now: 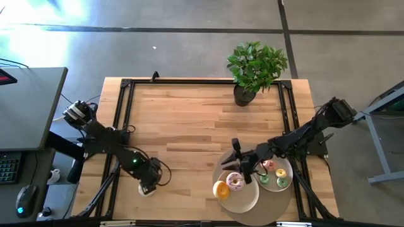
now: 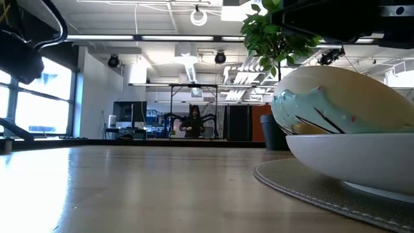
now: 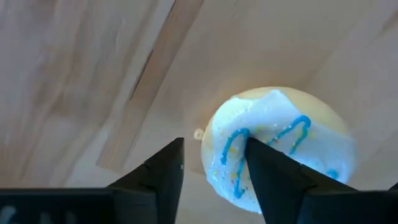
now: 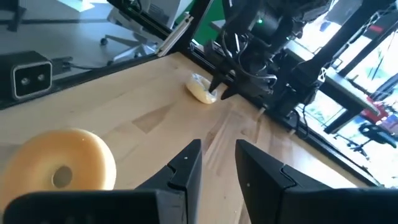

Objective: Pick & Place donuts
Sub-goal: Put the big white donut into the left white plate

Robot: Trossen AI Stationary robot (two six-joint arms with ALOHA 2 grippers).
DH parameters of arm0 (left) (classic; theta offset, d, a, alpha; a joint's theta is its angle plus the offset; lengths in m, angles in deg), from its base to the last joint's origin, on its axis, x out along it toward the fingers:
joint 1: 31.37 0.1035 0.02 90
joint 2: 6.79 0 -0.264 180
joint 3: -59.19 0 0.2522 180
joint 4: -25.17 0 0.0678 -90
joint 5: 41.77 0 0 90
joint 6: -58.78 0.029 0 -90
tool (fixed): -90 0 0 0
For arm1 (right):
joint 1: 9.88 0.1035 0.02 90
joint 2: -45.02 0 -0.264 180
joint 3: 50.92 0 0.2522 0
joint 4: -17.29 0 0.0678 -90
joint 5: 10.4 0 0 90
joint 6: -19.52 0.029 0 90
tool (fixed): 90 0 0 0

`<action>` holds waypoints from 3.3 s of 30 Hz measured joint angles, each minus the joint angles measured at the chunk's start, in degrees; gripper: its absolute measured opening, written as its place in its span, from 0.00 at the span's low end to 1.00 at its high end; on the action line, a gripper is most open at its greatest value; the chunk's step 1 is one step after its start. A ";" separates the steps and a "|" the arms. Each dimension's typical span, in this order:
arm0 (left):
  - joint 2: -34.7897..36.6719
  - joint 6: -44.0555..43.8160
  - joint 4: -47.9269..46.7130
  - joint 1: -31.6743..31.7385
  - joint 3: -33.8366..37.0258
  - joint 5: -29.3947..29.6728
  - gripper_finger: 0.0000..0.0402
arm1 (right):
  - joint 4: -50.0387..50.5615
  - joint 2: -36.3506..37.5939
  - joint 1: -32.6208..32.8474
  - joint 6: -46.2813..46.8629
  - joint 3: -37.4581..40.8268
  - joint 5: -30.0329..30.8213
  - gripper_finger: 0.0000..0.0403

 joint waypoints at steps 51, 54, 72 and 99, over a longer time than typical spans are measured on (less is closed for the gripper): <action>-14.91 21.10 65.28 38.50 -14.04 -26.76 0.02 | -4.35 0.00 -3.21 -20.55 -0.04 -7.21 0.50; -14.91 21.10 65.30 38.64 -14.04 -25.56 0.02 | -4.37 0.00 -3.21 -20.59 -0.04 -7.06 0.49; -14.91 18.94 66.92 38.63 -14.01 -26.11 0.02 | -7.01 -0.04 -3.56 -22.39 -0.04 -7.77 0.38; -14.97 25.24 61.66 38.83 -14.04 -14.53 0.21 | 6.12 -0.13 -4.08 -9.72 0.02 -5.72 0.05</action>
